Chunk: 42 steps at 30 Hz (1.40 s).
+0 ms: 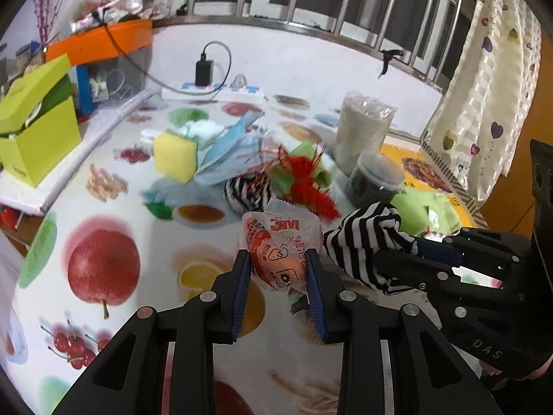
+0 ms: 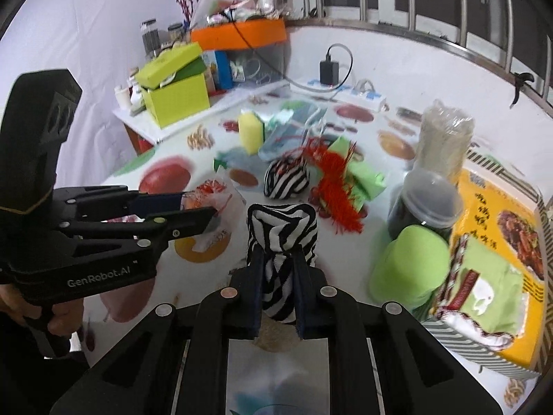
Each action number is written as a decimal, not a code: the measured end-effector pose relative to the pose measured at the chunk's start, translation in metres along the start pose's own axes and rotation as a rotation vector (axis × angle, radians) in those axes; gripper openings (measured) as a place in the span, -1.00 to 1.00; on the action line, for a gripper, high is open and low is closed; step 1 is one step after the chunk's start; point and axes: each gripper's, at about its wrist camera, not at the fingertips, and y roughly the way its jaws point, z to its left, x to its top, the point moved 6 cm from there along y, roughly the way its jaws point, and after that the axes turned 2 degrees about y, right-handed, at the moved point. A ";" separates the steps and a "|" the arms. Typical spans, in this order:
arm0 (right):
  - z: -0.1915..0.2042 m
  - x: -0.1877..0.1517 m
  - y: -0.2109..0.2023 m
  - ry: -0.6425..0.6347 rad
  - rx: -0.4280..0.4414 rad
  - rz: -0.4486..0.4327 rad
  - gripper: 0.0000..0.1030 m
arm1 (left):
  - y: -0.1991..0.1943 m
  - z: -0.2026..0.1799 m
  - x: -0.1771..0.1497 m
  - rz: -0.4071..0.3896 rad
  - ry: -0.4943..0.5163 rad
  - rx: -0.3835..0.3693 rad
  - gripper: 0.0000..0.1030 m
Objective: Organize soft objects
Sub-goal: 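Carry the sock to the yellow box with the right gripper while the left carries the mask packet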
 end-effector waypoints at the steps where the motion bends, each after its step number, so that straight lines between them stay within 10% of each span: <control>1: -0.002 0.002 -0.004 0.005 -0.001 -0.013 -0.71 | -0.002 -0.003 0.004 -0.009 0.007 -0.003 -0.42; 42: -0.177 -0.020 -0.112 0.343 -0.306 -0.190 -0.71 | 0.032 -0.161 0.071 -0.059 0.235 -0.217 -0.42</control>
